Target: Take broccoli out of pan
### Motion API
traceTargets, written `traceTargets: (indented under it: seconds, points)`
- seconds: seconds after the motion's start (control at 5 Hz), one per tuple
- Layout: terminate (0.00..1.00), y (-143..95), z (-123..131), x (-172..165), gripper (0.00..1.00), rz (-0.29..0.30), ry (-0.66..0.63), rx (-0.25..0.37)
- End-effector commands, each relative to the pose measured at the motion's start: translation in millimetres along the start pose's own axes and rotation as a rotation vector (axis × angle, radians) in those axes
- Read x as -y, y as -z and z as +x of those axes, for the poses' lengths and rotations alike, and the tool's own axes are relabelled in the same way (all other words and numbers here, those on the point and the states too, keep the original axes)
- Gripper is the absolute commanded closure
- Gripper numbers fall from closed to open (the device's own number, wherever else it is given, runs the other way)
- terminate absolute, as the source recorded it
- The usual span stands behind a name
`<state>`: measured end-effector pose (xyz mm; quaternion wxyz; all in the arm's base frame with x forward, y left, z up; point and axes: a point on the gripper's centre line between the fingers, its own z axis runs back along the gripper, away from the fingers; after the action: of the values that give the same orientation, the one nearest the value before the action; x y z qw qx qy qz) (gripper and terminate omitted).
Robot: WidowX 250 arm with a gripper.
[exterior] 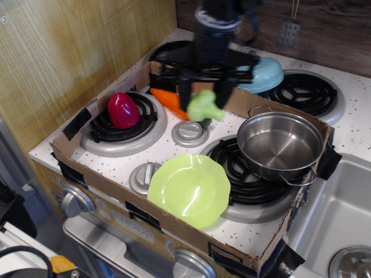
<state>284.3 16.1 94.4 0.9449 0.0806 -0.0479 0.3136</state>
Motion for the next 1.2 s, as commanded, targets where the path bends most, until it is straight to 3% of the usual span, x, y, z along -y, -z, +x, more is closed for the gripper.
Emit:
traceTargets:
  seconds: [0.0,0.4,0.8,1.0]
  points:
    - [0.0,16.0,21.3,-15.7,1.0,-0.049,0.031,0.083]
    - [0.0,50.3,36.3,-21.3,1.0,-0.091,0.074,0.151]
    - [0.0,70.0,43.2,-17.8,1.0,-0.12,0.083,0.167]
    - [0.0,73.0,44.5,-13.6,0.0,-0.127,0.088,0.171]
